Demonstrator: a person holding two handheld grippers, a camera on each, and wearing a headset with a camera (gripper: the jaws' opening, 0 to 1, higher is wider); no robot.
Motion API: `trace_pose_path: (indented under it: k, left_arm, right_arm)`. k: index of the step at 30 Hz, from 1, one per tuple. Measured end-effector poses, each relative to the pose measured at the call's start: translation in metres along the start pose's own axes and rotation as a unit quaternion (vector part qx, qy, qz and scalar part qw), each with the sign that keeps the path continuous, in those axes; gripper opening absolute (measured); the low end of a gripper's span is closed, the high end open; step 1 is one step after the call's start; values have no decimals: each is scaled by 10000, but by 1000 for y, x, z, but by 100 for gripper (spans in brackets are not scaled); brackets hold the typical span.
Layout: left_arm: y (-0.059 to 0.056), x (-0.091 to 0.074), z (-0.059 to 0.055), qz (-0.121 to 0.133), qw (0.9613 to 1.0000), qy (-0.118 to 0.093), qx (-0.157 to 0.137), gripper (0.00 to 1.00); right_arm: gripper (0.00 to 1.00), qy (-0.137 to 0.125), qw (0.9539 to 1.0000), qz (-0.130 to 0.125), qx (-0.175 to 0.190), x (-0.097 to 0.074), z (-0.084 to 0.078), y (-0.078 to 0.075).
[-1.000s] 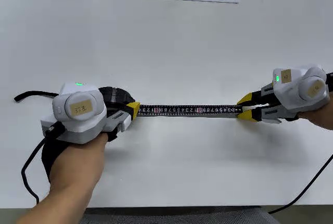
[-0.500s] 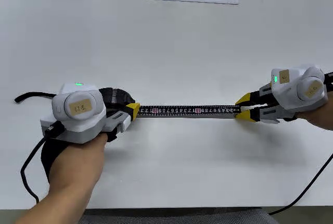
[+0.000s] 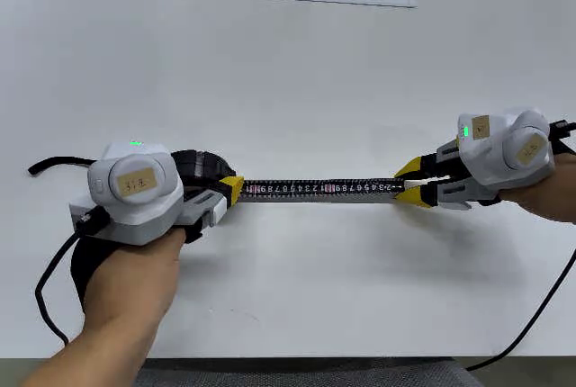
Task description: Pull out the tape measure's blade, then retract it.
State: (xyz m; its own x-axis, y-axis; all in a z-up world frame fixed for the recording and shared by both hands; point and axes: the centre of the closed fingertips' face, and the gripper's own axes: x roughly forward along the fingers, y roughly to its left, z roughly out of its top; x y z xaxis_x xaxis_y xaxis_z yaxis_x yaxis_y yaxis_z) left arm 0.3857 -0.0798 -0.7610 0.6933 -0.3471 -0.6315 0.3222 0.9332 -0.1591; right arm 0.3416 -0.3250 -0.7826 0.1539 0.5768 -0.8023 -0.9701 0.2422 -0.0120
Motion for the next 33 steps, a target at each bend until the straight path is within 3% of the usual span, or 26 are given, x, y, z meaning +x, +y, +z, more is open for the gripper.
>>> trace_pose_path:
  k: [17, 33]
  left_arm:
    - [1, 0, 0, -72, 10000, -20, -9, 58]
    - [1, -1, 1, -94, 9999, -16, -80, 58]
  right_arm:
    - [10, -141, 9998, 117, 3, 15, 15, 3]
    - [10, -308, 9991, 255, -125, 33, 44, 6]
